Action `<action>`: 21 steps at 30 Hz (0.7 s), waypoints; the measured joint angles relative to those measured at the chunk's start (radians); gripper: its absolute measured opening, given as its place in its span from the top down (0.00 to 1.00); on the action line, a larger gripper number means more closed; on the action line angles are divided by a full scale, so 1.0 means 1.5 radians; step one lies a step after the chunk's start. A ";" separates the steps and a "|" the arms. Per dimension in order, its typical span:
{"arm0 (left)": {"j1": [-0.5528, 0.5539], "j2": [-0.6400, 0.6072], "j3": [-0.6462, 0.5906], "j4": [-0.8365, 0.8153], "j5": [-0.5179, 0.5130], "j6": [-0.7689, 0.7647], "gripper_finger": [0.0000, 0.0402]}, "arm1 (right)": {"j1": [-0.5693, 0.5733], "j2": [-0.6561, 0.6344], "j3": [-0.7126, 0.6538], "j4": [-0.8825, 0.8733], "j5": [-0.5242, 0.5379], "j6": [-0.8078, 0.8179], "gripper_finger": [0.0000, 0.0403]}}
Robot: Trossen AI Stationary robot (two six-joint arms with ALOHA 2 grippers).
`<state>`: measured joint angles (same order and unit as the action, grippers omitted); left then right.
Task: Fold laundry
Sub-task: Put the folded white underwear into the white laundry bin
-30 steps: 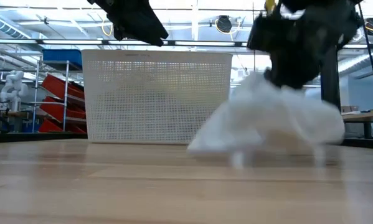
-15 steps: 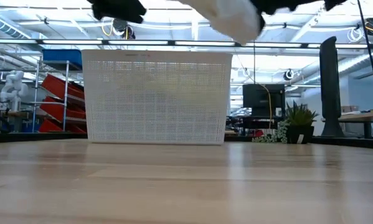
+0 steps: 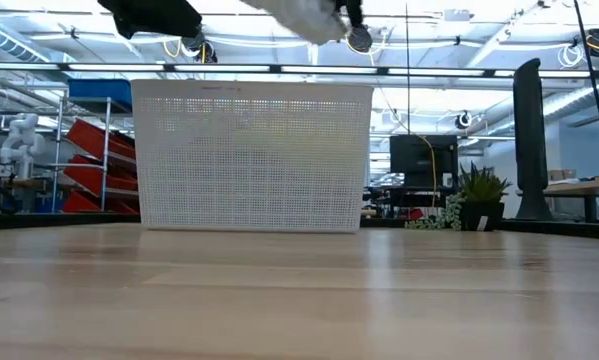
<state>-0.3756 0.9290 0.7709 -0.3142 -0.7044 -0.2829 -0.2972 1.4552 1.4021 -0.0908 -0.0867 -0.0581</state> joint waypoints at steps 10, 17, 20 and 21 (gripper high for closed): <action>0.000 -0.007 -0.009 0.013 0.001 0.001 0.59 | -0.103 0.255 0.243 -0.037 -0.086 0.015 0.97; 0.000 -0.007 -0.009 0.015 0.013 0.001 0.59 | -0.117 0.417 0.319 -0.033 -0.083 0.066 0.97; 0.000 -0.006 -0.009 0.015 0.014 0.001 0.59 | -0.117 0.467 0.336 -0.038 -0.071 0.066 0.97; 0.000 -0.006 -0.009 0.015 0.016 0.001 0.59 | -0.116 0.478 0.337 -0.039 -0.058 0.065 0.97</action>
<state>-0.3756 0.9195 0.7578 -0.2924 -0.6810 -0.2813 -0.4719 2.1718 1.9073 -0.1489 -0.1742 0.0401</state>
